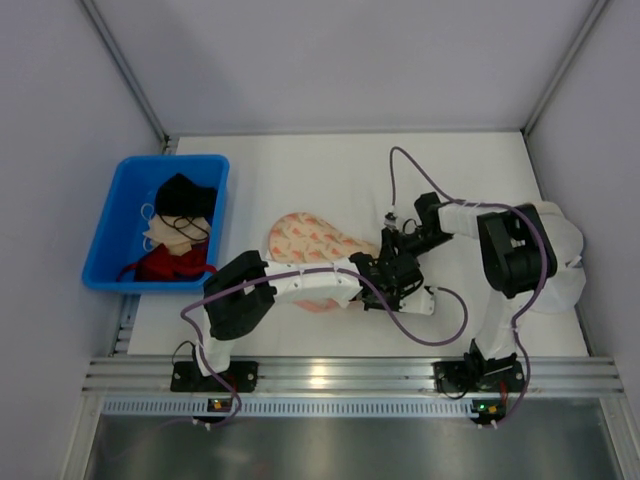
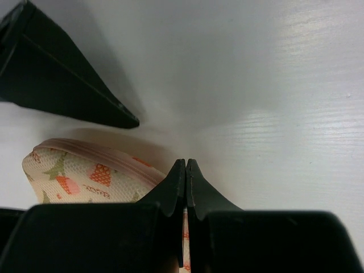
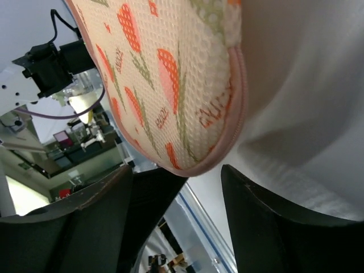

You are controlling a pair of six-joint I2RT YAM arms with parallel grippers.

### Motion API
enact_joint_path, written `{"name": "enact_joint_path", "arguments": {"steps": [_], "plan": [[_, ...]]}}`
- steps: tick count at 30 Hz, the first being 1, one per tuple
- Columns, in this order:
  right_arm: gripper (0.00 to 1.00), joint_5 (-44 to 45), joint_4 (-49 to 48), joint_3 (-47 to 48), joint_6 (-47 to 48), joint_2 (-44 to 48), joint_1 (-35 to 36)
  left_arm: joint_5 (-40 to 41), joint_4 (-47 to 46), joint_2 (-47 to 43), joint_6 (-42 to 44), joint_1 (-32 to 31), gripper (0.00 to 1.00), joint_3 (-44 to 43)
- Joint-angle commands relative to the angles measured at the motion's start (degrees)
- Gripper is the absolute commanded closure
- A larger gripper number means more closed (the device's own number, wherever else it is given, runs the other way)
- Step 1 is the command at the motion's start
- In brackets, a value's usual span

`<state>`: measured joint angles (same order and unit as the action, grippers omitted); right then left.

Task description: Place the bra in the laundry bag and zip it closed

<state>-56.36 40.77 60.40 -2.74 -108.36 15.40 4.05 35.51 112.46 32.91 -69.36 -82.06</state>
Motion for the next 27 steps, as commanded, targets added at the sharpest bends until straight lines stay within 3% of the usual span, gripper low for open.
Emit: {"name": "enact_joint_path", "arguments": {"steps": [1, 3, 5, 6, 9, 19, 24, 25, 27], "plan": [[0.37, -4.5, -2.9, 0.2, -1.3, -1.2, 1.5, -0.6, -1.9, -0.7, -0.1, -0.2, 1.00, -1.7], [0.50, -4.6, -2.9, 0.5, -1.3, -1.9, 1.7, -0.8, -2.0, -0.8, -0.2, -0.2, 1.00, -1.5], [0.70, -3.9, -3.1, 0.8, -1.3, -2.2, 1.6, -0.8, -2.1, -0.9, -0.1, -0.2, 1.00, -1.4], [0.84, -3.7, -3.3, 0.9, -1.5, -2.2, 1.5, -1.1, -2.0, -0.9, 0.0, -0.2, 1.00, -1.3], [1.00, -2.5, -3.8, 1.7, -1.8, -2.2, 1.4, -1.6, -1.9, -1.4, 0.1, -0.2, 1.00, -0.6], [1.00, 0.1, -2.6, 3.8, -0.5, -4.6, -1.7, -3.2, -1.9, -4.7, -1.1, -1.7, 1.00, 6.7], [1.00, -0.6, -3.1, 3.5, -0.9, -4.1, -1.7, -2.5, -2.0, -4.7, -2.0, -1.7, 1.00, 5.5], [1.00, -0.7, -3.2, 3.2, -0.9, -4.1, -1.7, -2.2, -2.0, -4.8, -2.4, -1.7, 0.86, 4.6], [1.00, -0.7, -3.3, 2.9, -1.0, -4.0, -1.7, -2.3, -2.0, -6.1, -2.8, -1.7, 0.71, 3.8]]}}
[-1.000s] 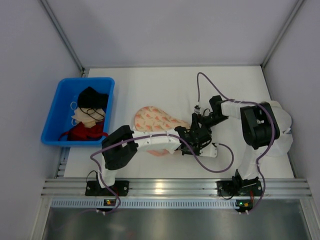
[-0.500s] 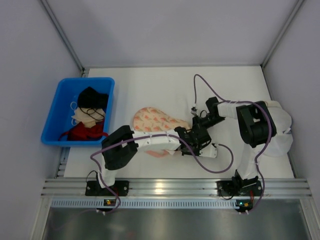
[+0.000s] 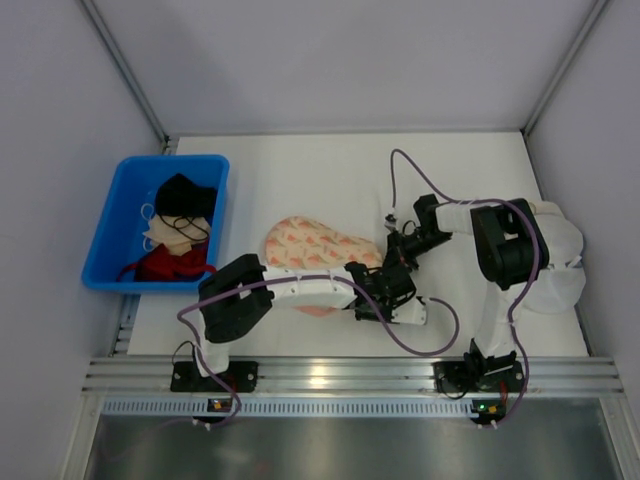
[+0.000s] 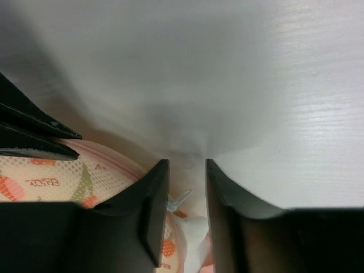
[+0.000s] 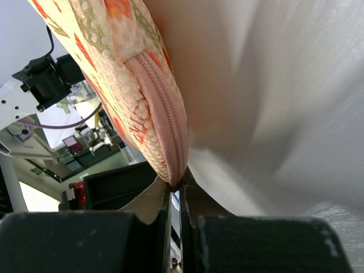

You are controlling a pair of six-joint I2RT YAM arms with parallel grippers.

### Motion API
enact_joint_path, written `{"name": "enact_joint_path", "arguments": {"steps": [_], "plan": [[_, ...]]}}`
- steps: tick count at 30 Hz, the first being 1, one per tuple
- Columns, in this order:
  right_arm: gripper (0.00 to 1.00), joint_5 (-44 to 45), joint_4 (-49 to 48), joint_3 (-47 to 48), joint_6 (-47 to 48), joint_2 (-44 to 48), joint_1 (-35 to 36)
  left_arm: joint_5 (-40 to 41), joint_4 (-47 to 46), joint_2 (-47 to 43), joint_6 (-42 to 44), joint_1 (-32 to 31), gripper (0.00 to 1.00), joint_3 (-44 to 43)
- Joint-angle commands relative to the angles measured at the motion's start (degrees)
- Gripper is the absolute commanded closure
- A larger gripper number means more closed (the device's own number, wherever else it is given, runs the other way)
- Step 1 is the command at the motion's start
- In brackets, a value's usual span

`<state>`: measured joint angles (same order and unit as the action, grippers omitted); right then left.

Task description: Place the bra in the laundry bag and zip it closed

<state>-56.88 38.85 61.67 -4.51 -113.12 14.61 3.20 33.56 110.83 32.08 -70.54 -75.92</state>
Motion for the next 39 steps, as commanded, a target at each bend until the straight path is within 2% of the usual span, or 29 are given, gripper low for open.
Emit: {"name": "enact_joint_path", "arguments": {"steps": [1, 2, 3, 4, 5, 7, 8, 9, 10, 12, 13, 15, 17, 20, 22, 29, 33, 39], "plan": [[1.00, -0.2, -1.5, 1.2, 0.7, 0.9, -0.9, -1.7, -0.1, -6.7, -2.5, -0.6, 0.61, -2.4], [1.00, 0.0, -1.5, 1.2, 0.8, 1.0, -0.9, -2.8, -0.1, -8.2, -2.5, -0.5, 0.48, -2.1], [1.00, 0.0, -1.5, 1.0, 0.9, 1.1, -1.0, -2.9, 0.0, -9.9, -2.5, -0.5, 0.45, -1.8], [1.00, -0.1, -1.4, 1.2, 0.9, 1.0, -1.0, -2.9, -0.2, -13.9, -2.6, -0.5, 0.39, -0.3], [1.00, -0.2, -1.3, 1.2, 0.8, 1.0, -1.0, -2.9, -0.3, -16.2, -2.6, -0.3, 0.27, 0.8], [1.00, -0.9, -1.1, 1.4, 0.6, 1.0, -1.1, -1.1, -3.8, -24.3, -2.5, 0.1, 0.21, 6.1], [1.00, -1.3, -1.1, 1.5, 0.5, 0.8, -1.1, 1.0, -5.6, -27.3, -2.0, 0.3, 0.12, 8.7], [1.00, -1.5, -1.1, 1.4, 0.1, 0.8, -1.2, 4.8, -7.4, -30.3, -1.4, 0.4, 0.09, 11.6], [1.00, -2.1, -1.1, 1.3, 0.0, 0.7, -1.1, 5.6, -9.0, -36.3, 0.3, 0.5, 0.06, 17.0], [1.00, -2.7, -1.3, 1.0, -0.4, 0.8, -1.0, 8.7, -14.3, -42.4, 1.4, 0.8, 0.02, 22.5], [1.00, -3.0, -1.6, 0.4, -0.7, 0.9, -1.0, 9.7, -16.2, -47.9, 0.9, 0.8, 0.02, 27.4], [1.00, -3.1, -2.4, -0.3, -1.5, 1.8, -1.0, 13.2, -25.4, -53.2, -2.7, 0.9, 0.02, 35.5], [1.00, -3.1, -2.6, -1.0, -2.0, 2.4, -1.0, 15.8, -30.0, -59.1, -5.3, 1.0, 0.02, 40.0], [1.00, -3.7, -2.7, -1.6, -2.9, 2.5, -1.0, 8.3, -31.1, -61.6, -3.7, 1.0, 0.02, 44.7], [1.00, -4.0, -3.0, -1.8, -3.4, 2.5, -0.9, 6.0, -33.0, -60.7, -1.1, 1.0, 0.02, 46.9], [1.00, -5.7, -3.1, -2.3, -3.7, 1.7, -0.9, 8.4, -54.3, -51.9, 7.0, 1.0, 0.07, 53.5], [1.00, -6.3, -3.0, -2.3, -4.1, 1.1, -0.8, 5.7, -58.4, -46.2, 7.0, 1.4, 0.08, 53.8], [1.00, -6.4, -2.3, -2.6, -3.5, 1.1, -0.6, 6.3, -61.5, -41.2, 5.1, 3.7, 0.09, 52.6]]}}
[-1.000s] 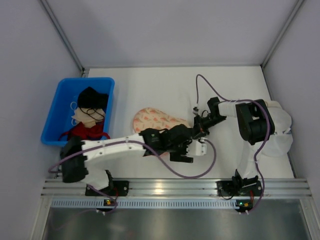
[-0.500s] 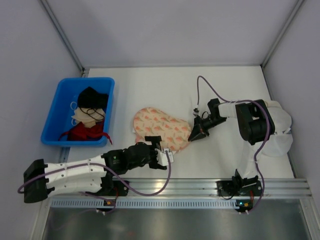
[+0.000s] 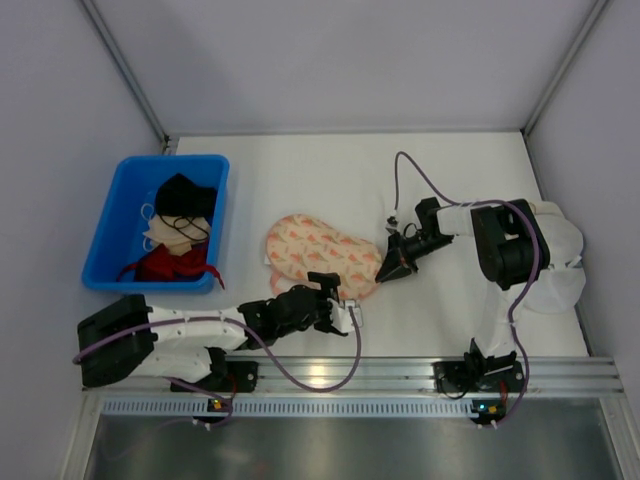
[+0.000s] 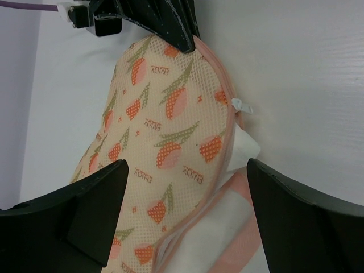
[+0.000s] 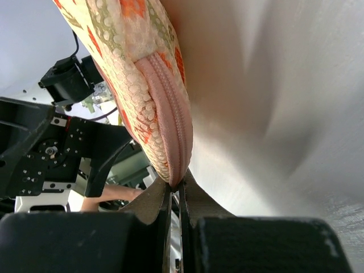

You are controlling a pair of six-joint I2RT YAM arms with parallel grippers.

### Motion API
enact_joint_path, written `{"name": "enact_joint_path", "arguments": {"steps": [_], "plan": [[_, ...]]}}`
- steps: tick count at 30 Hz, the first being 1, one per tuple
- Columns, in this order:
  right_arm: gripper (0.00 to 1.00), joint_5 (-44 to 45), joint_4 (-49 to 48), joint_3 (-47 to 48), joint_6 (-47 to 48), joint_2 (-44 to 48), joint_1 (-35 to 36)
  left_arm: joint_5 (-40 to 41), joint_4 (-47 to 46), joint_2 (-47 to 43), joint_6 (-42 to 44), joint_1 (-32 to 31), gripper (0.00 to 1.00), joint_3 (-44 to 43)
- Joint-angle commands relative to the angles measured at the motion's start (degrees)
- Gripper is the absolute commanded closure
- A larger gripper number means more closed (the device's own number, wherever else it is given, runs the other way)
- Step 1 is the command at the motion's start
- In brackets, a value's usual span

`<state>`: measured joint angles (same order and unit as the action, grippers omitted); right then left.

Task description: Place the bra in the laundry bag and zip it closed

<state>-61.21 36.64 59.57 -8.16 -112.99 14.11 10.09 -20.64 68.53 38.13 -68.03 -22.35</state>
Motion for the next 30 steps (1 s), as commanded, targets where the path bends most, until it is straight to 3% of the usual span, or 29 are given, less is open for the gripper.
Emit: {"name": "enact_joint_path", "arguments": {"steps": [1, 12, 30], "plan": [[1.00, -2.1, -0.2, -0.5, 0.1, 1.0, 0.0, -0.6, -7.3, 1.4, -1.1, 2.1, 0.09, -1.0], [1.00, -4.2, 0.5, -0.3, 0.6, 0.9, 0.7, -1.6, -9.5, 4.9, 2.6, 3.6, 0.13, -0.4], [1.00, -4.0, 6.5, 1.5, 6.9, -0.5, 4.3, 3.5, -24.2, 12.9, 8.5, 3.8, 0.17, -1.4]]}}
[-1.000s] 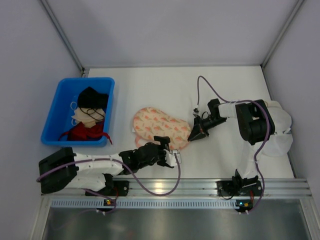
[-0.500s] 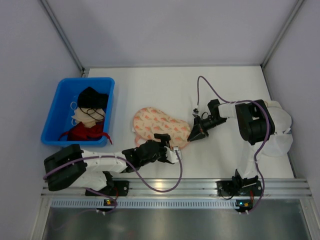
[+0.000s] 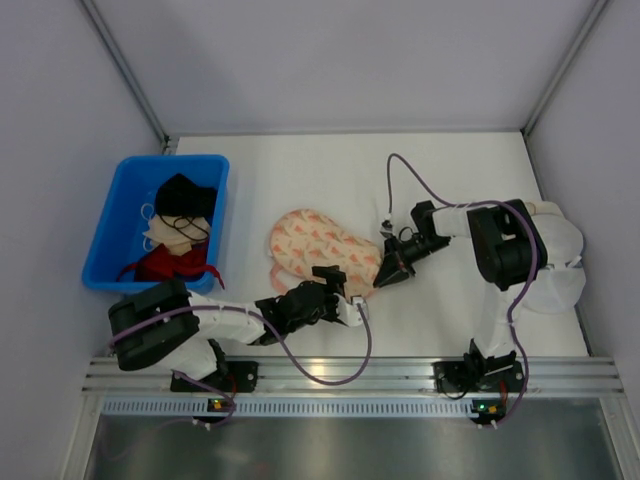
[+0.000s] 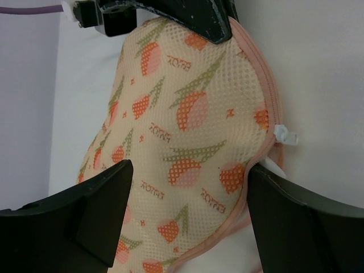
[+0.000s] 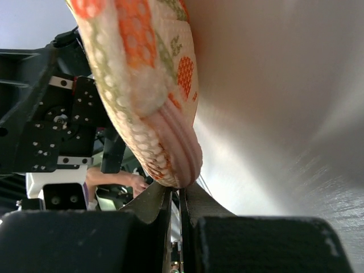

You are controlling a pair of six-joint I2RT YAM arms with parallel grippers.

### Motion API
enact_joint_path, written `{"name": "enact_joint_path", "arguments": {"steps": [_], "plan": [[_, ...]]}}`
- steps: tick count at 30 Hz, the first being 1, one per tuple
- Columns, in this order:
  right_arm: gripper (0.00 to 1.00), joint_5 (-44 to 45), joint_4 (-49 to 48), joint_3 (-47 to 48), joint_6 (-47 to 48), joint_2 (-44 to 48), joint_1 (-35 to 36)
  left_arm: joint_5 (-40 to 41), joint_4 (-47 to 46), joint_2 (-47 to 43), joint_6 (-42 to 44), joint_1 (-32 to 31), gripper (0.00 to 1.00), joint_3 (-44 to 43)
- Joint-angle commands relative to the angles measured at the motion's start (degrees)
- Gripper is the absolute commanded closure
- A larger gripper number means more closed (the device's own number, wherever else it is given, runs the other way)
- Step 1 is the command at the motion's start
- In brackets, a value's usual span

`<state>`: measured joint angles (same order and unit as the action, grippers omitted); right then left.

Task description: Place the bra in the laundry bag and zip it closed

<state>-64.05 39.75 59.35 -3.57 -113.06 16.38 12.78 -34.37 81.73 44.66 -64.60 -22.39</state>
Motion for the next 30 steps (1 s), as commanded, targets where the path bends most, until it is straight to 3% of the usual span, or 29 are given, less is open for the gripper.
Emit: {"name": "enact_joint_path", "arguments": {"steps": [1, 10, 19, 21, 22, 23, 25, 28, 30], "plan": [[1.00, -1.3, 3.8, 1.9, 2.5, -0.8, 2.0, 0.0, -10.5, -0.4, 2.1, 0.4, 0.17, -1.3], [1.00, -0.8, 6.0, 3.5, 5.2, -2.2, 3.0, -4.9, -11.5, -2.7, 4.6, 0.1, 0.16, 0.1], [1.00, -0.4, 6.2, 6.5, 5.8, -3.8, 2.2, -3.2, -11.9, 7.8, -0.7, 0.0, 0.22, -3.3], [0.82, 0.6, 5.1, 6.5, 4.4, -3.7, 1.6, -2.2, -12.3, 9.6, -2.5, 0.1, 0.23, -3.9], [0.66, 0.8, 5.1, 6.4, 4.2, -3.6, 1.5, -1.4, -12.5, 9.9, -3.4, 0.1, 0.23, -4.2], [0.55, 0.9, 5.1, 6.0, 4.0, -3.5, 1.4, -1.2, -12.5, 10.5, -4.0, 0.1, 0.23, -4.5], [0.38, 1.0, 4.4, 5.2, 3.9, -2.7, 1.1, -0.2, -12.5, 10.7, -5.7, 0.2, 0.23, -5.2], [0.30, 0.4, 0.4, 2.1, -0.5, -0.9, 1.1, 0.4, -12.1, 11.1, -7.5, 0.3, 0.23, -6.1], [0.30, 0.2, -1.4, 0.5, -1.6, -0.5, 1.2, 0.2, -12.1, 11.2, -8.0, 0.5, 0.24, -6.2]]}}
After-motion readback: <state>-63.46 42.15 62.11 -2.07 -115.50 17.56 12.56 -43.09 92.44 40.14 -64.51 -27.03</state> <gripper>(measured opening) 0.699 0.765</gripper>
